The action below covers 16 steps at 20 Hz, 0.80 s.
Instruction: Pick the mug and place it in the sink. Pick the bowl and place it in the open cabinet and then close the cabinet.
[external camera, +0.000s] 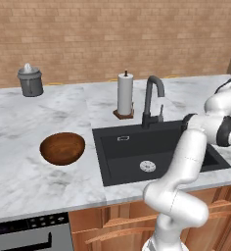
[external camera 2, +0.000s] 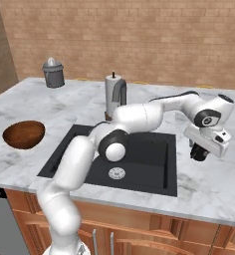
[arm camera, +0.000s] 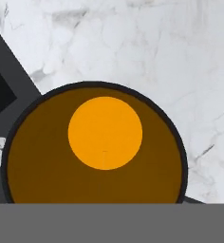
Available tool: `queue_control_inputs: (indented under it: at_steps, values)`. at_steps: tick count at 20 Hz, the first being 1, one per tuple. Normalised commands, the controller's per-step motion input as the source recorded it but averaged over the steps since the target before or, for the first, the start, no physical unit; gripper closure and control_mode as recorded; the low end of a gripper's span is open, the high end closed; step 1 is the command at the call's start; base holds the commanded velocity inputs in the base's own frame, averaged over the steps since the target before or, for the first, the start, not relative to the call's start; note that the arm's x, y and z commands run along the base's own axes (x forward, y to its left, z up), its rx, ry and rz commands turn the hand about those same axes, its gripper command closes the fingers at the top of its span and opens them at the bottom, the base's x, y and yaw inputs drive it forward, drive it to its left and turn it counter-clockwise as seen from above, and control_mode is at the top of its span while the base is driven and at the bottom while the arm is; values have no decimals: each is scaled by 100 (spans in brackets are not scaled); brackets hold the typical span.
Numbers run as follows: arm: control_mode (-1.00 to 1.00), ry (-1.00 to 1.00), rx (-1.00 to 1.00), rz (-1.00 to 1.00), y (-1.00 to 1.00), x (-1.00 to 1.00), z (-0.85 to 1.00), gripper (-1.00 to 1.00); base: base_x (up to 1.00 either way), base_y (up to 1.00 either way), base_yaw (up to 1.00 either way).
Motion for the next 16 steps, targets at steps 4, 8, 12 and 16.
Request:
queue_control_inputs:
  at_steps: [4, 8, 12, 16]
  values:
    - [-100, -11, -37, 9, 100, -97, 0, 100, 0, 0, 0]
    - [-100, -15, -39, 8, 100, -40, 24, 100, 0, 0, 0]
    - [-100, -12, -19, 0, 100, 8, 63, 100, 0, 0, 0]
    - [-100, 6, 3, -17, 93, 66, 12, 100, 0, 0, 0]
